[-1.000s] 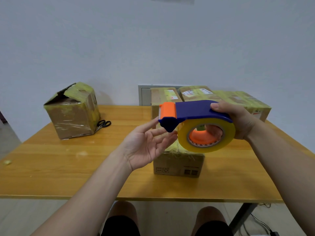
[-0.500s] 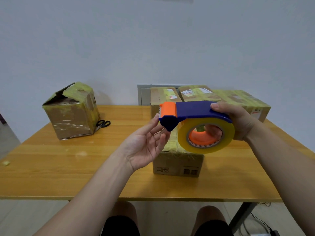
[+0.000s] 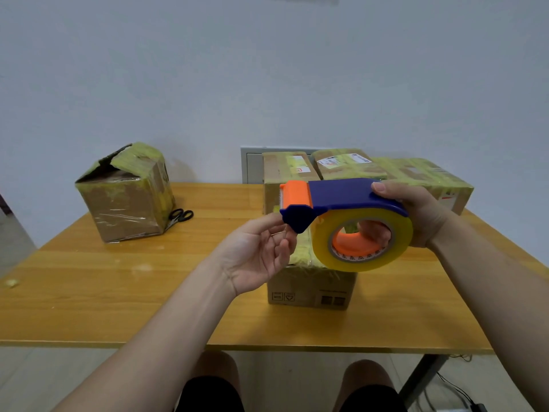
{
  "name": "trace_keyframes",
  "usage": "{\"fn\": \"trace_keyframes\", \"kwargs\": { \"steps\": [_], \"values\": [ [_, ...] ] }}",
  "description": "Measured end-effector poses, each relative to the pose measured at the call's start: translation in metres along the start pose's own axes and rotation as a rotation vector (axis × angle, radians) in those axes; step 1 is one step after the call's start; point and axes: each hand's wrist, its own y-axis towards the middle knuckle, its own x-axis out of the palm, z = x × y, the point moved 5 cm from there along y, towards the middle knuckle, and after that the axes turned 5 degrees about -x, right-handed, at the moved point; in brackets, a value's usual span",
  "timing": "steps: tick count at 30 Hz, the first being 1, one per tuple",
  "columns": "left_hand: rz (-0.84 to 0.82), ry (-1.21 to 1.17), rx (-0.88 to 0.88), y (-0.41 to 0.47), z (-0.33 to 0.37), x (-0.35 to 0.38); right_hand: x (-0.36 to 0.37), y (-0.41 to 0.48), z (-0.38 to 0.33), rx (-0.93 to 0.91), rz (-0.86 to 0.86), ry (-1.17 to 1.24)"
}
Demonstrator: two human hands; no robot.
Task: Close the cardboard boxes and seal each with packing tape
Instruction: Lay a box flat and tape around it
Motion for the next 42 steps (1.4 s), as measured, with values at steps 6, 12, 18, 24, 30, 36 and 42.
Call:
{"fn": "trace_keyframes", "kwargs": {
  "steps": [6, 12, 18, 24, 30, 36, 42],
  "values": [
    [0.143, 0.068, 0.062, 0.0, 0.005, -0.005, -0.001, 0.001, -0.004, -0.013, -0.035, -0.061],
    [0.236, 0.252, 0.082, 0.0, 0.01, -0.007, -0.006, 0.001, -0.001, 0.049, -0.004, -0.139],
    [0.232, 0.259, 0.093, 0.002, 0.015, -0.005, 0.0, -0.002, -0.004, 0.1, -0.05, -0.11],
    [0.2, 0.147, -0.011, 0.001, 0.014, -0.007, 0.006, -0.006, -0.009, 0.122, -0.071, -0.081],
    [0.168, 0.068, -0.084, 0.0, 0.008, -0.011, 0.01, -0.005, -0.013, 0.126, -0.1, -0.095],
    [0.153, 0.074, -0.095, 0.002, 0.005, -0.011, 0.012, -0.003, -0.012, 0.131, -0.124, -0.105],
    [0.129, 0.159, -0.143, 0.004, -0.001, -0.012, 0.012, -0.003, -0.01, 0.099, -0.15, -0.105]
  ]
}}
